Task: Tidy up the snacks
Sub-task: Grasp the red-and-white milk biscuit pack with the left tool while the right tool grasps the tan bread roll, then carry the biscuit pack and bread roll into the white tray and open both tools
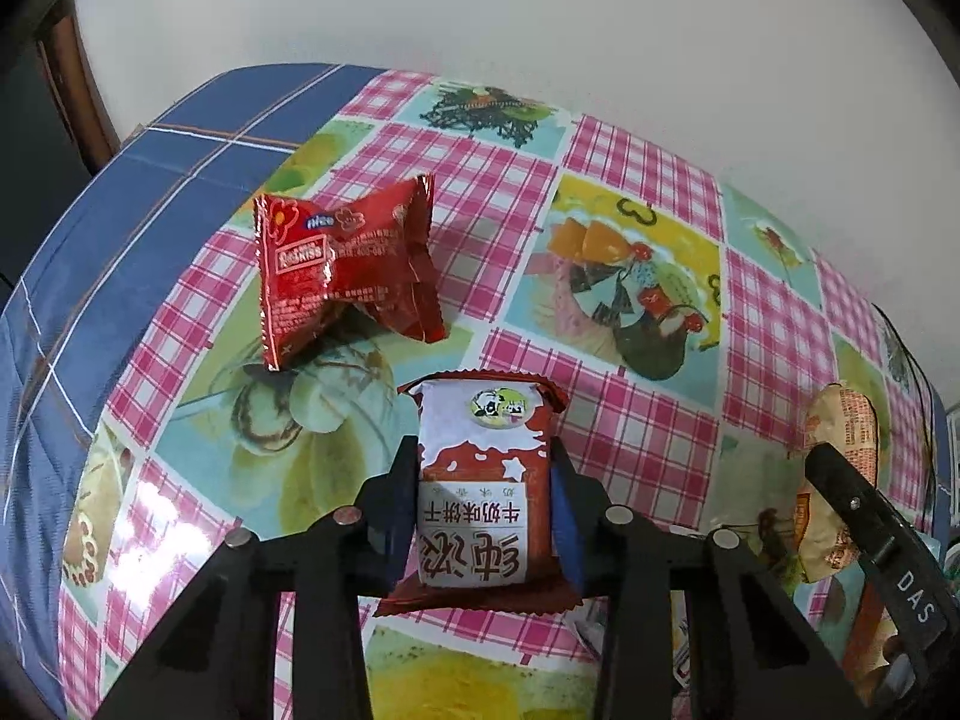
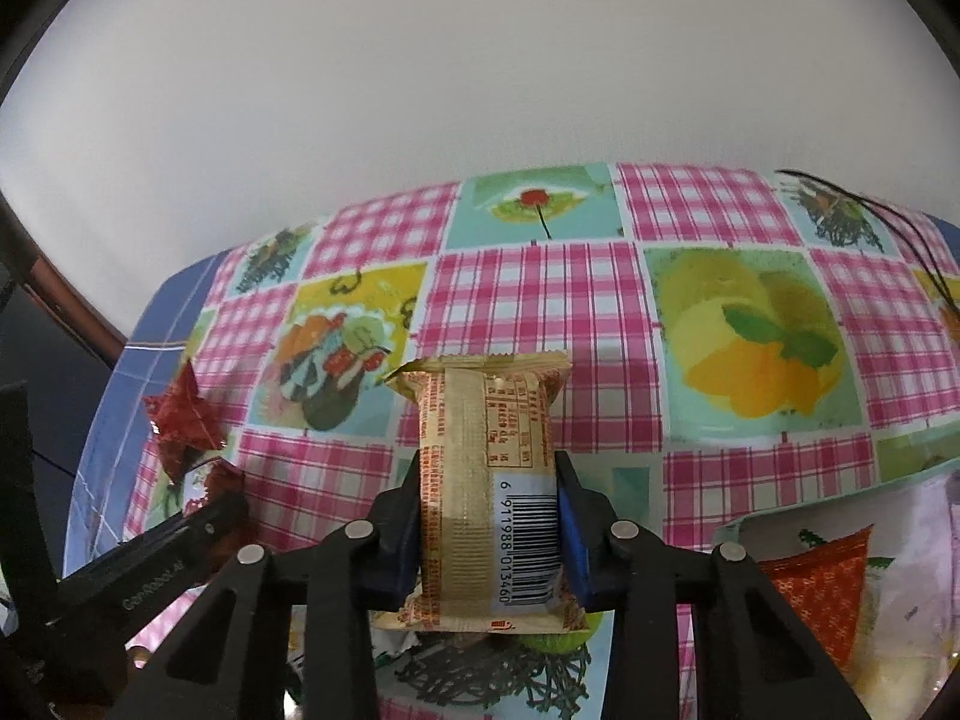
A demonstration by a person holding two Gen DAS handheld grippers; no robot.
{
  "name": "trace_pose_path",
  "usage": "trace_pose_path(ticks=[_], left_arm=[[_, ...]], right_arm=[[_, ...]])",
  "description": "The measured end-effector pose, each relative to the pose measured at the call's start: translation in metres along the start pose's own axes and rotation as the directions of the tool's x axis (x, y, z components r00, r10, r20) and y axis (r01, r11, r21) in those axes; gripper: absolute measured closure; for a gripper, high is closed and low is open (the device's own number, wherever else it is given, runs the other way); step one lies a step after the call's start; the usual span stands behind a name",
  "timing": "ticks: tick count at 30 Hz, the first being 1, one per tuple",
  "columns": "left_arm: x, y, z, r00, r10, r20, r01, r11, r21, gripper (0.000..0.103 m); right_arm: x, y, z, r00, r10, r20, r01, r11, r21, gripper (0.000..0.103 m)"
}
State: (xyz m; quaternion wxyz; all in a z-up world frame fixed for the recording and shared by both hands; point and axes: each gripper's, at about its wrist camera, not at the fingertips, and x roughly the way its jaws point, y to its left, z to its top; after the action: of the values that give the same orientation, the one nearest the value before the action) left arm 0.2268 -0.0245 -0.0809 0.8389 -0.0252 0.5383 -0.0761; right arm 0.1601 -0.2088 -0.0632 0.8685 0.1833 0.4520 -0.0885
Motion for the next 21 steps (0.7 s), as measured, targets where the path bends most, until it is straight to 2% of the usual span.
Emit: trace_pose_path(ticks=[11,21], left_arm=[[-0.039,-0.008,-0.001,1.000,-0.008,0.005,0.008,1.000,-0.023,0.062],[-0.105,-0.036,-0.022,0.999,-0.034,0.028,0.034,0.999,0.005,0.062]], right_arm=[[-0.037,0.005,-0.002,1.000,0.020,-0.013,-0.020,1.000,0.007,0.064],[-0.095,-0.006,-0.016,0.999,-0.009,-0.030,0.010,0.999,0.048,0.064]])
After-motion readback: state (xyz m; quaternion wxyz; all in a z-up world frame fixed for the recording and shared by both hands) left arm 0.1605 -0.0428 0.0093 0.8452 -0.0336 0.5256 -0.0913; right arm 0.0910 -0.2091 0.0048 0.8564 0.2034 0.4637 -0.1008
